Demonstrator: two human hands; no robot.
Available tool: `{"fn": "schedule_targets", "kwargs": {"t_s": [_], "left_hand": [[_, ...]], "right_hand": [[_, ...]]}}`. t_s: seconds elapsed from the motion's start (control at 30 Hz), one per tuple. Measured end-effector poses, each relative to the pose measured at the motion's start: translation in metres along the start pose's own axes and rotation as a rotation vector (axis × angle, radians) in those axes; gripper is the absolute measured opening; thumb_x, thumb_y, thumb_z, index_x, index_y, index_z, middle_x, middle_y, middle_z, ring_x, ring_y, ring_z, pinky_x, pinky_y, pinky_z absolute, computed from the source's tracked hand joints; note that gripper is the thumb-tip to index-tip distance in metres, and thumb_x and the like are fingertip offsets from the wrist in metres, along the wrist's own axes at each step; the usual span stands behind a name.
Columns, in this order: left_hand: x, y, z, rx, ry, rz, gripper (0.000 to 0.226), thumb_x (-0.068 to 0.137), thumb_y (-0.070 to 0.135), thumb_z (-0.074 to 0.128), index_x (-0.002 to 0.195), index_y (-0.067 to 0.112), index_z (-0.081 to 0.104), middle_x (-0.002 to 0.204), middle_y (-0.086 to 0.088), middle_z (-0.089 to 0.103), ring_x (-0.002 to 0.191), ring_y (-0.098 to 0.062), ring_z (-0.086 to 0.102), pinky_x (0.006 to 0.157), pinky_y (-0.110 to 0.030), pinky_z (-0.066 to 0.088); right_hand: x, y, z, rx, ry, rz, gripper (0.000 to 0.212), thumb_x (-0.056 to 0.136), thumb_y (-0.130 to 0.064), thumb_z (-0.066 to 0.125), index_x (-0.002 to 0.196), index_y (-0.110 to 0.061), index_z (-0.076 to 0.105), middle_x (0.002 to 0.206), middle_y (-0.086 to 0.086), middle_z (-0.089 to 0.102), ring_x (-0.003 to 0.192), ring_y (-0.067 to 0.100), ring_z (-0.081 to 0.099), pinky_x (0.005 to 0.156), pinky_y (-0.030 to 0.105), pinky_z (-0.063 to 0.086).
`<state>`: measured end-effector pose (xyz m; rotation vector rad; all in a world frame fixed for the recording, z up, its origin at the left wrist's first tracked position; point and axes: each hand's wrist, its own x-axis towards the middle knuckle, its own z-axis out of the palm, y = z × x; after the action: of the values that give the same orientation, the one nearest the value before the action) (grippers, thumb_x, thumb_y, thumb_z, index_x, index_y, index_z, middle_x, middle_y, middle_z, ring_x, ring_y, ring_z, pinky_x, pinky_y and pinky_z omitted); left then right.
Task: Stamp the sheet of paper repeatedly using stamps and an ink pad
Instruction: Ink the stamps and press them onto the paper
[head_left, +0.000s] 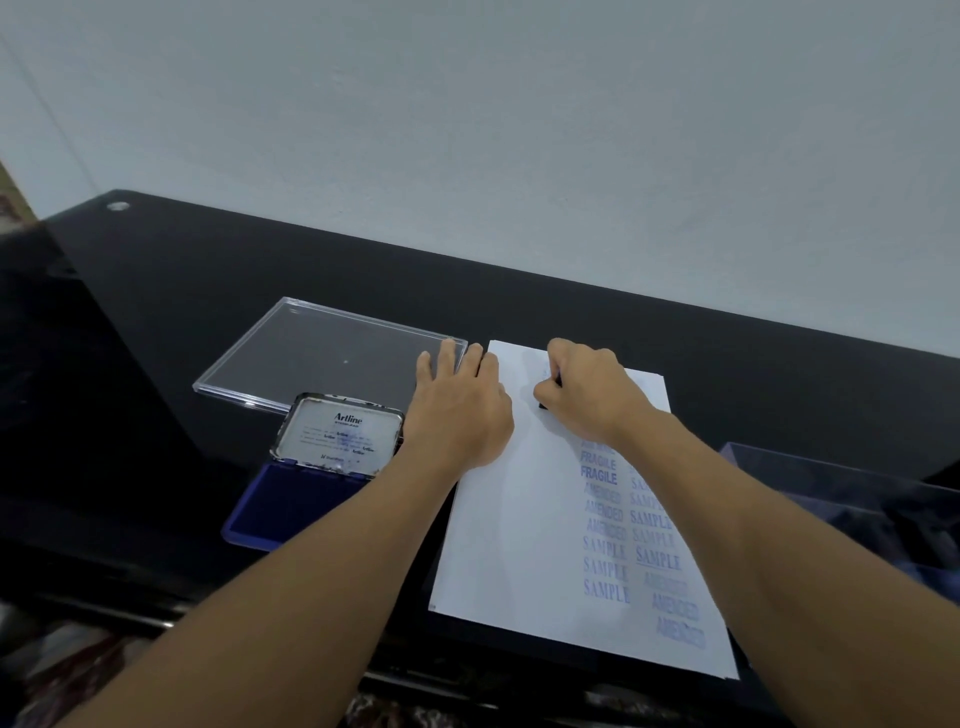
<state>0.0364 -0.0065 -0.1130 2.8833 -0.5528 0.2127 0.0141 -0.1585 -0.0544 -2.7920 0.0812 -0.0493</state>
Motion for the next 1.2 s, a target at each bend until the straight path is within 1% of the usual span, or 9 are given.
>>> {"fn": "schedule_targets", "kwargs": {"t_s": [0.17, 0.43, 0.6, 0.77, 0.9, 1.03, 1.2], "left_hand": [[0.0000, 0.0008, -0.0005, -0.008, -0.004, -0.006, 0.049, 0.102, 0.031, 0.024, 0.147, 0.012, 0.032, 0.157, -0.004, 0.030, 0.147, -0.033, 0.015, 0.119, -0.054, 0.013], [-0.0003, 0.0013, -0.0015, 0.015, 0.001, -0.003, 0.047, 0.101, 0.029, 0.024, 0.143, 0.012, 0.035, 0.154, -0.003, 0.033, 0.144, -0.031, 0.019, 0.117, -0.053, 0.017], [-0.0005, 0.0012, -0.0027, 0.004, -0.011, -0.006, 0.047, 0.102, 0.030, 0.025, 0.144, 0.012, 0.034, 0.156, -0.004, 0.031, 0.146, -0.032, 0.017, 0.118, -0.054, 0.015], [-0.0001, 0.0013, -0.0020, 0.002, -0.025, -0.008, 0.049, 0.102, 0.031, 0.024, 0.146, 0.012, 0.032, 0.159, -0.005, 0.028, 0.148, -0.033, 0.015, 0.119, -0.054, 0.014], [0.0001, 0.0009, -0.0017, 0.003, -0.011, -0.009, 0.047, 0.102, 0.030, 0.024, 0.144, 0.012, 0.034, 0.157, -0.005, 0.030, 0.146, -0.033, 0.017, 0.118, -0.054, 0.015], [0.0000, 0.0017, -0.0020, 0.007, -0.012, -0.006, 0.046, 0.101, 0.030, 0.024, 0.143, 0.012, 0.036, 0.156, -0.004, 0.032, 0.146, -0.033, 0.018, 0.118, -0.054, 0.016], [0.0000, 0.0016, -0.0018, 0.015, -0.006, -0.007, 0.046, 0.101, 0.030, 0.024, 0.142, 0.012, 0.036, 0.155, -0.004, 0.033, 0.145, -0.033, 0.019, 0.117, -0.054, 0.016]], "right_hand": [[0.0027, -0.0005, 0.0015, 0.001, 0.015, 0.008, 0.028, 0.092, -0.014, 0.053, 0.073, -0.017, 0.034, 0.069, 0.001, 0.046, 0.058, 0.014, 0.038, 0.051, 0.026, 0.027], [0.0033, -0.0011, 0.0021, 0.032, 0.037, 0.023, 0.028, 0.091, -0.011, 0.053, 0.071, -0.016, 0.033, 0.066, 0.000, 0.043, 0.057, 0.014, 0.035, 0.050, 0.027, 0.026], [-0.0010, -0.0015, 0.0065, 0.026, 0.060, 0.023, 0.027, 0.091, -0.012, 0.052, 0.071, -0.017, 0.033, 0.067, 0.000, 0.045, 0.059, 0.016, 0.039, 0.051, 0.029, 0.029], [-0.0008, -0.0034, 0.0048, 0.030, 0.063, 0.038, 0.032, 0.093, -0.012, 0.053, 0.070, -0.019, 0.031, 0.067, -0.001, 0.044, 0.058, 0.015, 0.039, 0.051, 0.025, 0.026], [0.0025, -0.0026, 0.0058, 0.028, 0.068, 0.051, 0.030, 0.092, -0.013, 0.052, 0.070, -0.019, 0.032, 0.068, 0.000, 0.044, 0.060, 0.016, 0.040, 0.051, 0.026, 0.026], [0.0019, -0.0034, 0.0052, 0.019, 0.078, 0.055, 0.032, 0.094, -0.014, 0.053, 0.070, -0.020, 0.031, 0.068, -0.001, 0.044, 0.058, 0.012, 0.039, 0.051, 0.025, 0.025], [-0.0032, -0.0030, 0.0093, 0.016, 0.106, 0.052, 0.033, 0.096, -0.015, 0.051, 0.071, -0.023, 0.030, 0.068, -0.002, 0.046, 0.060, 0.013, 0.043, 0.051, 0.024, 0.026]]}}
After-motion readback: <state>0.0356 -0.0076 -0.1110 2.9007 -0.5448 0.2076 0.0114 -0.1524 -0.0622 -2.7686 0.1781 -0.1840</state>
